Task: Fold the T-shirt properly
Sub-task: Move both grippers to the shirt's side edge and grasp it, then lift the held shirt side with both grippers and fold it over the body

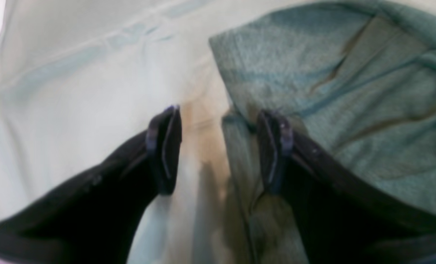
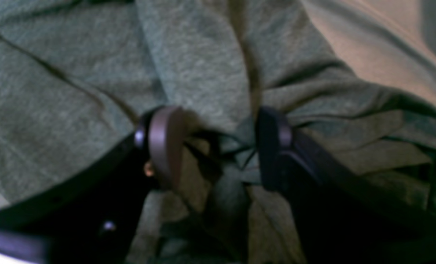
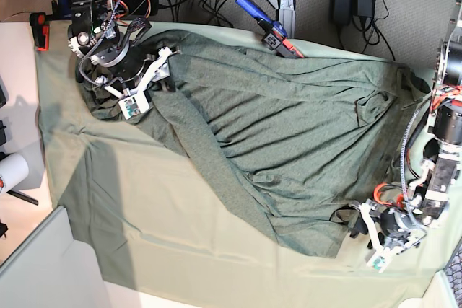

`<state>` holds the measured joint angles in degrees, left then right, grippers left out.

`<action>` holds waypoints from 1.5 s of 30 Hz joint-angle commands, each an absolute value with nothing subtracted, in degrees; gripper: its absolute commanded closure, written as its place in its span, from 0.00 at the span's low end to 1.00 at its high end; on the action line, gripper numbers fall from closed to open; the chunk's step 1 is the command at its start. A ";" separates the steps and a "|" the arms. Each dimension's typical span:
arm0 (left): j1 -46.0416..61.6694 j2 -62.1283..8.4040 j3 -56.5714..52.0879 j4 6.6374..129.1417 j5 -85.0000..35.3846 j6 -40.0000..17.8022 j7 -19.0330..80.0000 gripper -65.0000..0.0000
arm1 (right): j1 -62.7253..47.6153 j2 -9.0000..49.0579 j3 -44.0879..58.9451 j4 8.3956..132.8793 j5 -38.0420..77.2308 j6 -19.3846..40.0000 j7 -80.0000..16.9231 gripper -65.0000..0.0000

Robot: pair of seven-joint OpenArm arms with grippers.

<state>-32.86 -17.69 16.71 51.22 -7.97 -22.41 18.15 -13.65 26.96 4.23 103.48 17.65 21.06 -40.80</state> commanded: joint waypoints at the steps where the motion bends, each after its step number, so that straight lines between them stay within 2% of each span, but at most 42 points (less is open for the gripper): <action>1: -34.79 -17.34 18.02 51.77 -6.48 -20.80 15.97 0.44 | -13.23 27.73 4.80 104.36 17.76 21.41 -39.97 0.51; 6: -34.79 -15.53 27.03 51.62 -1.34 -15.16 13.43 0.44 | -13.23 27.75 4.82 104.36 17.76 21.41 -40.10 0.51; 14: -34.76 -14.94 31.27 51.55 -0.75 -14.57 13.47 0.45 | -13.23 27.73 4.82 104.36 17.78 21.41 -40.36 0.51; 16: -34.74 -14.90 31.27 51.16 0.21 -14.57 13.47 0.49 | -13.23 27.73 4.82 104.36 17.78 21.39 -40.36 0.51; 19: -34.76 -14.52 31.27 48.69 1.41 -14.55 12.25 0.65 | -13.23 27.75 4.82 104.36 17.78 21.41 -40.36 0.51; 21: -34.79 -14.20 31.27 46.28 1.74 -14.57 10.28 0.68 | -13.23 27.73 4.80 104.36 17.78 21.41 -40.36 0.51; 27: -35.83 -13.08 31.27 42.37 4.64 -14.55 8.40 0.68 | -13.23 27.73 4.82 104.36 17.80 21.39 -40.36 0.51; 35: -40.53 -13.06 31.27 42.41 4.58 -15.14 12.21 0.67 | -13.74 27.70 4.80 104.36 17.80 21.39 -40.36 0.51; 39: -40.42 -12.47 31.27 42.17 4.60 -17.41 11.86 0.61 | -13.87 27.59 4.80 104.36 17.78 21.39 -40.38 0.51; 45: -39.94 -11.38 31.29 39.22 6.85 -17.91 9.43 0.61 | -13.87 27.57 4.80 104.36 17.80 21.39 -40.42 0.51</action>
<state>-37.98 -11.35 31.51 38.65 7.01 -17.61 10.26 -14.28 26.83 4.25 103.48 17.52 21.06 -41.23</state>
